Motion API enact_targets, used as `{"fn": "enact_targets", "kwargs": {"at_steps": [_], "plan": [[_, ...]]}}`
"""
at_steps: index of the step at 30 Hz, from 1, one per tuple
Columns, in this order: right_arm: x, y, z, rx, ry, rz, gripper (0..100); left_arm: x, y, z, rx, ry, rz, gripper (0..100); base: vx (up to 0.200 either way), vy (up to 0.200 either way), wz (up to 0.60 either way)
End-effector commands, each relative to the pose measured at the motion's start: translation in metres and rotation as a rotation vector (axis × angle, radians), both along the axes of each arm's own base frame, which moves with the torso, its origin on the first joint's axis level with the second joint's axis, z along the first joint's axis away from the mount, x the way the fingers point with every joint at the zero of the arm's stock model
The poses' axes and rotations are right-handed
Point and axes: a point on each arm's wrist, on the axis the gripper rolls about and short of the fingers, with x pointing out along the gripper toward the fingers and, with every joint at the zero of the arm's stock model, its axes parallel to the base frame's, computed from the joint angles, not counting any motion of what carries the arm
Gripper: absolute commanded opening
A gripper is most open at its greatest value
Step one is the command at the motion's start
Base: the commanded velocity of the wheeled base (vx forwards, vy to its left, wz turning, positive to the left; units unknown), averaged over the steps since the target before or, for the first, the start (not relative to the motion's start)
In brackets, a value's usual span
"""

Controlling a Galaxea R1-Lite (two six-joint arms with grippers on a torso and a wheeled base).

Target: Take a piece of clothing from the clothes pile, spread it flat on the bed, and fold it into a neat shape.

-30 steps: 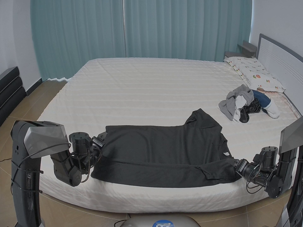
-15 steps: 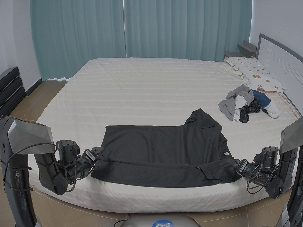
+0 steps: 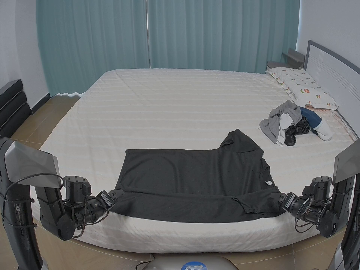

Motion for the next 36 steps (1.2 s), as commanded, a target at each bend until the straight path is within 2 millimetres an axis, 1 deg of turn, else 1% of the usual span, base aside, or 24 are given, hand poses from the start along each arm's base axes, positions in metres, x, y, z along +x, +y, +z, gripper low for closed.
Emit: {"fn": "enact_targets", "kwargs": {"at_steps": [1,6,7,10,12,13,15,18,23,33,36], "plan": [[0.0,0.0,-0.004,-0.001,0.013,0.001,100,0.0,-0.001,-0.003,0.007,0.005,-0.006,100,0.0,0.0,0.0],[-0.001,0.007,-0.006,0.006,0.024,0.031,100,0.002,-0.001,-0.006,0.007,0.006,-0.006,100,0.0,0.0,0.0],[-0.004,0.018,-0.005,0.015,0.03,0.065,100,0.003,-0.001,-0.007,0.001,-0.003,-0.005,100,0.0,0.0,0.0],[-0.005,0.025,-0.008,0.032,0.052,0.083,100,0.003,-0.002,-0.009,-0.004,0.001,-0.006,100,0.0,0.0,0.0],[-0.005,0.028,-0.011,0.037,0.066,0.088,100,0.003,-0.002,-0.01,-0.008,0.004,-0.01,100,0.0,0.0,0.0],[-0.005,0.031,-0.019,0.031,0.092,0.094,100,0.003,-0.002,-0.01,-0.022,0.008,-0.025,100,0.0,0.0,0.0],[-0.005,0.032,-0.024,0.018,0.109,0.088,100,0.003,-0.003,-0.011,-0.044,0.019,-0.028,100,0.0,0.0,0.0],[-0.003,0.036,-0.026,0.017,0.107,0.098,100,0.005,-0.004,-0.01,-0.059,0.012,-0.023,100,0.0,0.0,0.0],[0.007,0.04,-0.028,0.055,0.086,0.078,100,0.006,-0.006,-0.014,-0.052,0.018,-0.023,100,0.0,0.0,0.0],[0.015,0.041,-0.035,0.071,0.087,0.064,100,0.007,-0.006,-0.014,-0.051,0.014,-0.022,100,0.0,0.0,0.0],[0.019,0.042,-0.038,0.052,0.079,0.036,100,0.008,-0.006,-0.014,-0.051,0.012,-0.023,100,0.0,0.0,0.0]]}}
